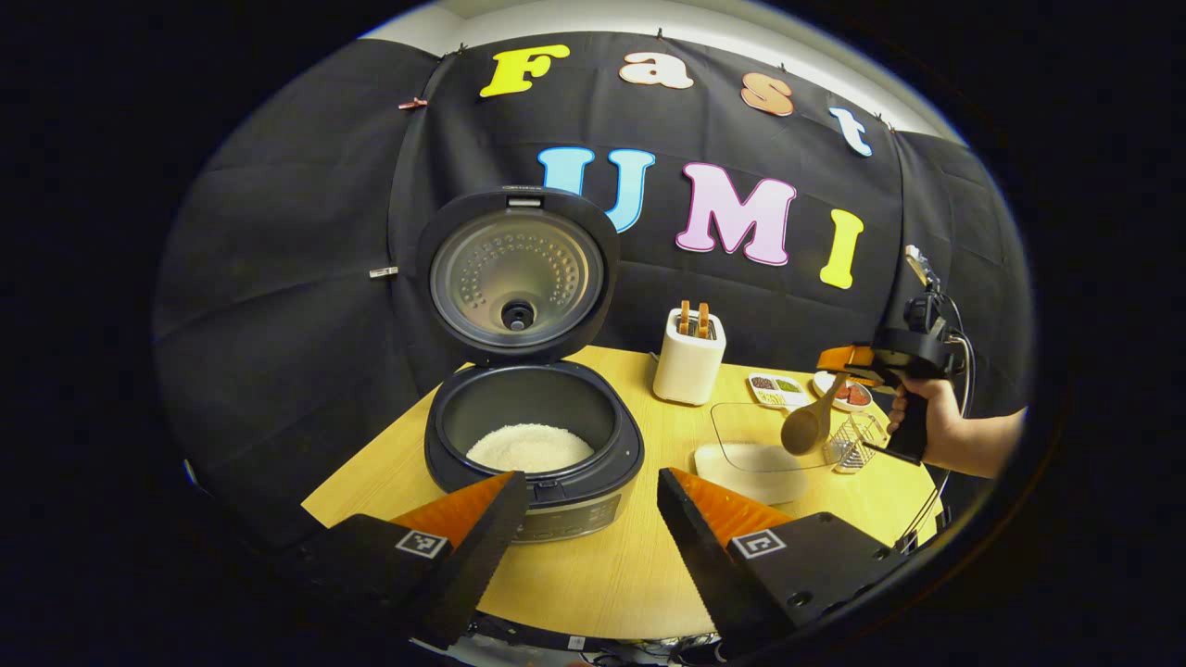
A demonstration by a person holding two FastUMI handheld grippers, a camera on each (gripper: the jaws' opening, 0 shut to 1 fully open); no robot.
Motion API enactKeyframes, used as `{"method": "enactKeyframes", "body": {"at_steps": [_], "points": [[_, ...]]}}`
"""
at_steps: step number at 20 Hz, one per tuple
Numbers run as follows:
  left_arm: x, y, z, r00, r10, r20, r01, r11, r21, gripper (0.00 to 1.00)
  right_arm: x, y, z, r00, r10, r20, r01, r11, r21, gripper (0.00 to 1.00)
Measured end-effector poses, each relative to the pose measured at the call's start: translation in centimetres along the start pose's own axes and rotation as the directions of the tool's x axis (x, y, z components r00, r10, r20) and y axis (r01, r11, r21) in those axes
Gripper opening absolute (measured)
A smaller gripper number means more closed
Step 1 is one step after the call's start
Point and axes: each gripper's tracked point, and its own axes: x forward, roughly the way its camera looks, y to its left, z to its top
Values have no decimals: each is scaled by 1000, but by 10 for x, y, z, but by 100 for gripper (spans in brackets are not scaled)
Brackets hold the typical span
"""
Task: Close the left gripper, press the button to open the rice cooker; take a wooden spoon from the chopstick holder with the right hand, scoop a spoonful of rice and pour it into the rice cooker, then put the wooden spoon back into the chopstick holder.
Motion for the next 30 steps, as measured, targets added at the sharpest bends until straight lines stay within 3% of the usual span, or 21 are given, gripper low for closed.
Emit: {"method": "enactKeyframes", "body": {"at_steps": [4, 9, 17, 23, 24, 25, 30], "points": [[3, 3, -8, 1000, -4, -29, 4, 1000, 19, 95, 9, -1, -38, 999, -14, -50, 12, 999, -34, 21], [6, 8, -4, 1000, -3, -18, 4, 1000, 19, 95, -2, 19, -61, 996, 11, -85, -4, 996, 88, 21], [-3, 11, -22, 1000, -10, -26, 9, 998, -57, 95, 1, 57, -85, 980, 49, -195, -1, 971, 240, 22], [-15, 26, -25, 1000, 6, -11, -7, 995, -96, 96, 9, 72, -90, 962, 72, -264, 41, 917, 398, 21], [-18, 28, -23, 1000, 10, -7, -11, 995, -94, 95, 9, 75, -90, 959, 81, -273, 45, 904, 425, 17], [-19, 30, -26, 1000, 13, -5, -13, 995, -95, 95, 9, 74, -88, 958, 81, -276, 49, 899, 434, 21], [-26, 32, -27, 1000, 18, 1, -18, 994, -105, 95, -1, 57, -82, 962, 81, -259, 59, 869, 491, 21]]}}
